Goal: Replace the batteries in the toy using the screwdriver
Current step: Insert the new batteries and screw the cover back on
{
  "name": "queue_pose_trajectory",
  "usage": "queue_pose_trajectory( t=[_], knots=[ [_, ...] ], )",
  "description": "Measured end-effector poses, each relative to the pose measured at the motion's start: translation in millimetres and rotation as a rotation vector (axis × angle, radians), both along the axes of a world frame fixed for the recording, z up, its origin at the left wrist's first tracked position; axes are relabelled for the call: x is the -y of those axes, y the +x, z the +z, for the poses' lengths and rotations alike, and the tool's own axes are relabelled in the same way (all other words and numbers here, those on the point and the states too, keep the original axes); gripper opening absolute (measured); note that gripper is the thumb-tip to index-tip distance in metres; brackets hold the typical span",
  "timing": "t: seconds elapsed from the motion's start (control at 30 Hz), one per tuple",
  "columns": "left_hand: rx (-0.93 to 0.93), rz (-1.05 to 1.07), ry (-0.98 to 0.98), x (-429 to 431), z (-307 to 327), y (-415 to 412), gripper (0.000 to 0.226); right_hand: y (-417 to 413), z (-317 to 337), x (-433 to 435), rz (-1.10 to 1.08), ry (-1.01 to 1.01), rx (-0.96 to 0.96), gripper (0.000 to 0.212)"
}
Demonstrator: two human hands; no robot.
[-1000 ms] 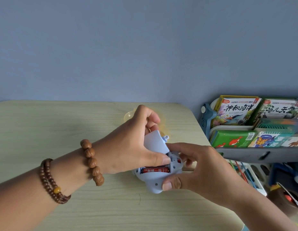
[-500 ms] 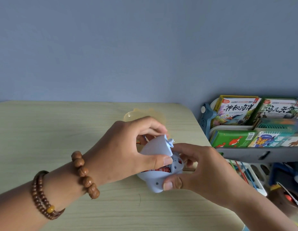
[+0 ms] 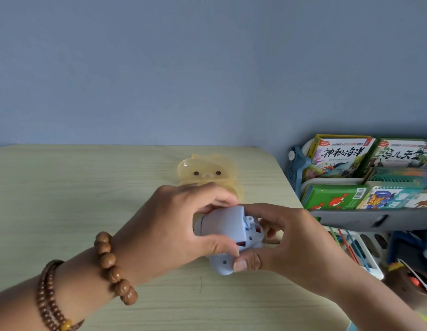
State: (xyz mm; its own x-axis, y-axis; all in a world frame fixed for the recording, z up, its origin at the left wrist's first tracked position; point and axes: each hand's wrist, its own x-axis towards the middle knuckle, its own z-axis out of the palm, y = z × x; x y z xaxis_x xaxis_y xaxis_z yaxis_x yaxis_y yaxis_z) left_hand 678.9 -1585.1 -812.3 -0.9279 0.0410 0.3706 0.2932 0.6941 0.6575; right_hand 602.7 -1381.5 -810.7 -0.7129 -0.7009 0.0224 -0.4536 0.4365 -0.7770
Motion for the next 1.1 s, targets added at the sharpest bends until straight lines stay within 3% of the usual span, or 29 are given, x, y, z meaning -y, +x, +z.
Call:
queue_pose_trajectory(
  t=[0.37,0.5,0.8,1.1],
  knots=[
    [0.071,0.071,0.014,3,-6,-3,0.06,-3,-2,0,0.014,-0.008,0.035,0.065],
    [0.075,0.114,0.022,3,-7,-4,0.054,-9,-2,-3,0.064,-0.063,0.196,0.048],
    [0.169,0.123,0.118,-2,-6,-7,0.052,-15,-1,3,0.041,-0.161,0.237,0.025],
    [0.088,0.059,0.032,3,-13,-8,0.056,-18,-6,5,0.009,-0.235,0.35,0.028]
  ],
)
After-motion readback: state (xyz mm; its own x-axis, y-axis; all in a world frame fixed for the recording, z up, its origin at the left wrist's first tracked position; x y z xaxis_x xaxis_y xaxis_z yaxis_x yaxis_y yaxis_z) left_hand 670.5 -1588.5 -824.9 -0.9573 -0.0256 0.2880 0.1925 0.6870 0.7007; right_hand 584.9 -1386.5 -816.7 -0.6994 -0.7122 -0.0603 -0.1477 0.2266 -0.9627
